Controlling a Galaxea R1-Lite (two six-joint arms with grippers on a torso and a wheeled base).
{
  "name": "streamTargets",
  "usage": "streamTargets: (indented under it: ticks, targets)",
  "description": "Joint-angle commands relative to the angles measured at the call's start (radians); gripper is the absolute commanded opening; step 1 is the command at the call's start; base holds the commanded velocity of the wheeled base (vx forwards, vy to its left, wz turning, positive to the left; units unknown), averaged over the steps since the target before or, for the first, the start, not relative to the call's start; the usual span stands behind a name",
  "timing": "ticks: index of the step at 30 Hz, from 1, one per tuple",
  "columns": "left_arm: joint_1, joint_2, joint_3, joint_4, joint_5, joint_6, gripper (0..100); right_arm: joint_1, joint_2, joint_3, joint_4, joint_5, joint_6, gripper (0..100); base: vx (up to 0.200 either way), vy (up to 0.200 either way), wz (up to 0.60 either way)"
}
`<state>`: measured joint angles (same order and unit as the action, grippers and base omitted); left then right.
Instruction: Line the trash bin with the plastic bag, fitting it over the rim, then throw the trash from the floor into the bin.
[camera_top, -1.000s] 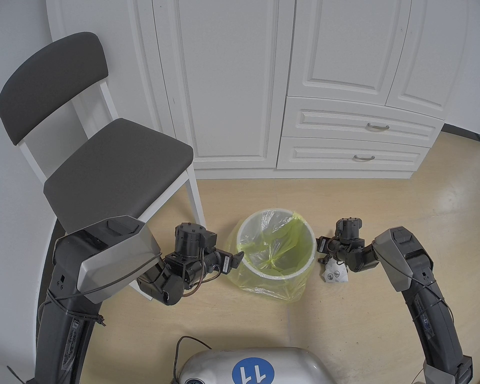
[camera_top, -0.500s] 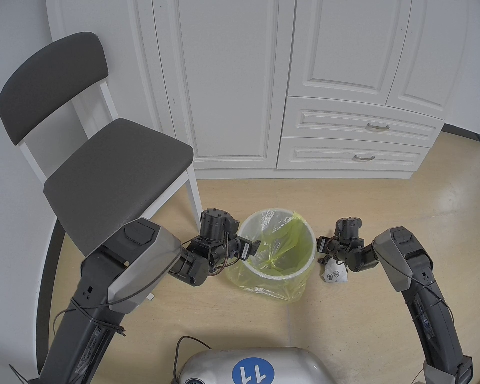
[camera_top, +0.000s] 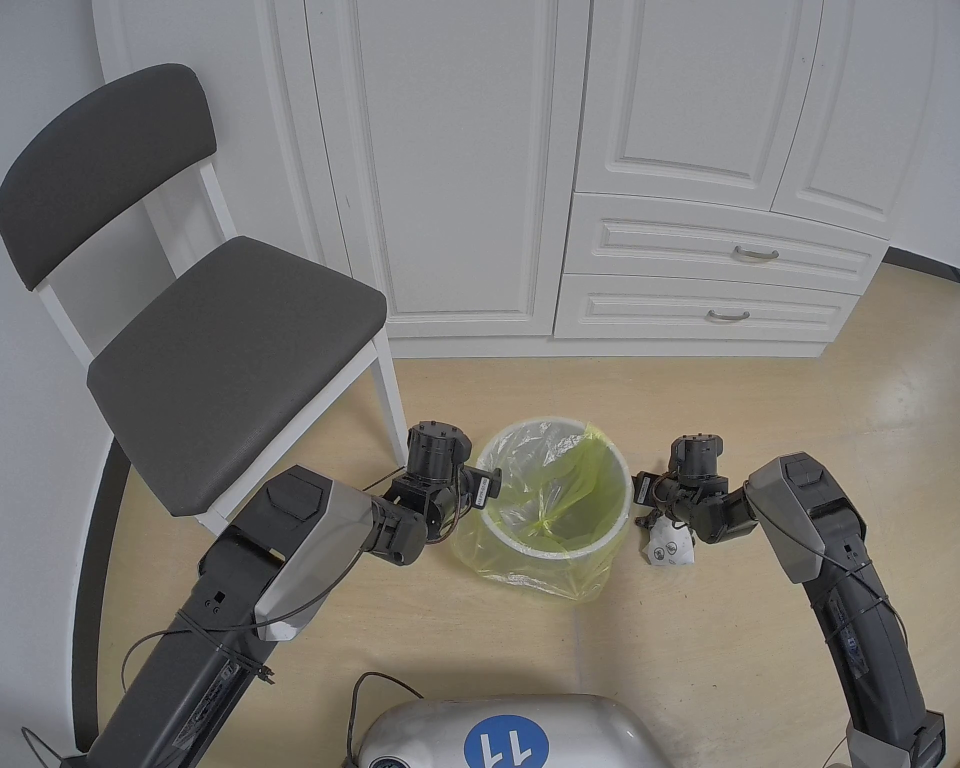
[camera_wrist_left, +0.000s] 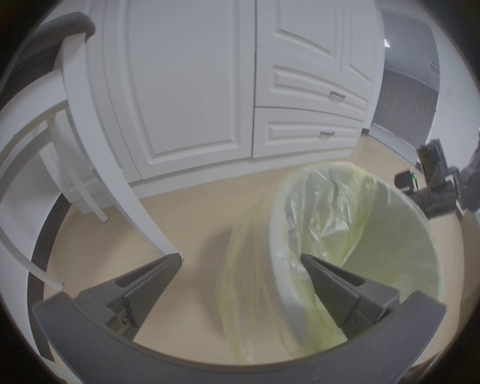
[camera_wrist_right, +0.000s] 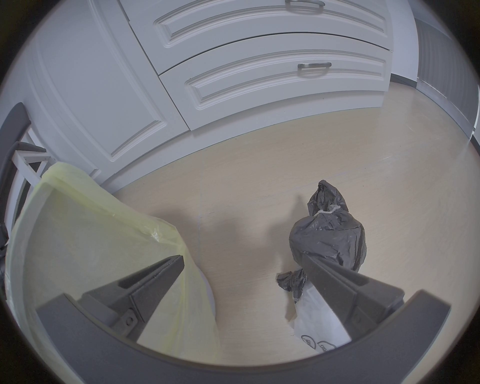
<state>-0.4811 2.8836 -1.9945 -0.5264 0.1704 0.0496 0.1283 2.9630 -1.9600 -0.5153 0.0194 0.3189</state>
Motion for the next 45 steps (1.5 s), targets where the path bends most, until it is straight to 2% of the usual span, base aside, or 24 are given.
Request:
streamTargets:
  ticks: [1,8,14,17,20,21,23,24,25,26,27,28,29,30,31,33,34,35,36,37,40,44,45]
  targets:
    - [0.009,0.003,-0.006,-0.064,0.011,-0.045,100,0.001,0.001,0.0,-0.002,0.001,0.0,100,0.0,0.0,0.0]
    - [0.002,-0.04,-0.006,-0.098,0.031,-0.105,100,0.001,0.002,0.0,-0.003,0.001,0.002,100,0.0,0.0,0.0]
    - [-0.004,-0.086,-0.006,-0.11,0.049,-0.116,100,0.001,0.001,0.0,-0.003,-0.002,0.003,100,0.0,0.0,0.0]
    - [-0.007,-0.162,0.083,-0.112,0.058,-0.116,100,-0.003,-0.005,0.01,-0.005,-0.002,0.003,100,0.0,0.0,0.0]
    - [-0.021,-0.311,0.295,-0.113,0.055,-0.12,100,-0.009,-0.027,0.035,-0.005,-0.002,0.008,100,0.0,0.0,0.0]
    - [-0.036,-0.414,0.453,-0.115,0.044,-0.129,100,-0.016,-0.044,0.072,-0.005,0.002,0.012,100,0.0,0.0,0.0]
    - [-0.056,-0.512,0.618,-0.133,0.038,-0.146,100,-0.027,-0.059,0.113,-0.009,0.002,0.022,100,0.0,0.0,0.0]
    - [-0.056,-0.512,0.618,-0.133,0.038,-0.146,100,-0.027,-0.059,0.113,-0.009,0.002,0.022,100,0.0,0.0,0.0]
    - [-0.076,-0.606,0.806,-0.207,0.009,-0.163,100,-0.038,-0.091,0.167,-0.04,0.008,0.038,100,0.0,0.0,0.0]
    - [-0.076,-0.606,0.806,-0.207,0.009,-0.163,100,-0.038,-0.091,0.167,-0.04,0.008,0.038,100,0.0,0.0,0.0]
    - [-0.085,-0.684,0.997,-0.34,-0.029,-0.165,100,-0.049,-0.119,0.231,-0.094,0.013,0.061,100,0.0,0.0,0.0]
    - [-0.087,-0.713,1.085,-0.415,-0.042,-0.163,100,-0.056,-0.124,0.253,-0.123,0.013,0.068,100,0.0,0.0,0.0]
    - [-0.087,-0.713,1.085,-0.415,-0.042,-0.163,100,-0.056,-0.124,0.253,-0.123,0.013,0.068,100,0.0,0.0,0.0]
    - [-0.087,-0.739,1.221,-0.56,-0.046,-0.16,100,-0.064,-0.124,0.28,-0.177,0.016,0.071,100,0.0,0.0,0.0]
    - [-0.087,-0.747,1.281,-0.632,-0.046,-0.16,100,-0.07,-0.122,0.289,-0.203,0.016,0.074,100,0.0,0.0,0.0]
    - [-0.085,-0.756,1.39,-0.756,-0.042,-0.16,100,-0.078,-0.125,0.323,-0.242,0.013,0.091,100,0.0,0.0,0.0]
    - [-0.085,-0.756,1.398,-0.765,-0.042,-0.162,100,-0.078,-0.127,0.326,-0.244,0.013,0.094,100,0.0,0.0,0.0]
    - [-0.08,-0.765,1.497,-0.874,-0.043,-0.163,100,-0.079,-0.137,0.369,-0.282,0.004,0.129,100,0.0,0.0,0.0]
    - [-0.079,-0.767,1.525,-0.912,-0.043,-0.165,100,-0.079,-0.144,0.385,-0.298,0.004,0.14,100,0.0,0.0,0.0]
    - [-0.076,-0.768,1.593,-1.006,-0.046,-0.168,100,-0.079,-0.163,0.434,-0.339,0.002,0.167,100,0.0,0.0,0.0]
    - [-0.07,-0.804,1.655,-1.008,-0.042,-0.171,100,-0.079,-0.194,0.513,-0.419,0.001,0.209,100,0.0,0.0,0.0]
    - [-0.062,-0.909,1.721,-1.003,-0.034,-0.244,100,-0.076,-0.219,0.67,-0.643,-0.039,0.267,100,0.0,0.0,0.0]
    - [-0.062,-0.909,1.721,-1.003,-0.034,-0.244,100,-0.076,-0.219,0.67,-0.643,-0.039,0.267,100,0.0,0.0,0.0]
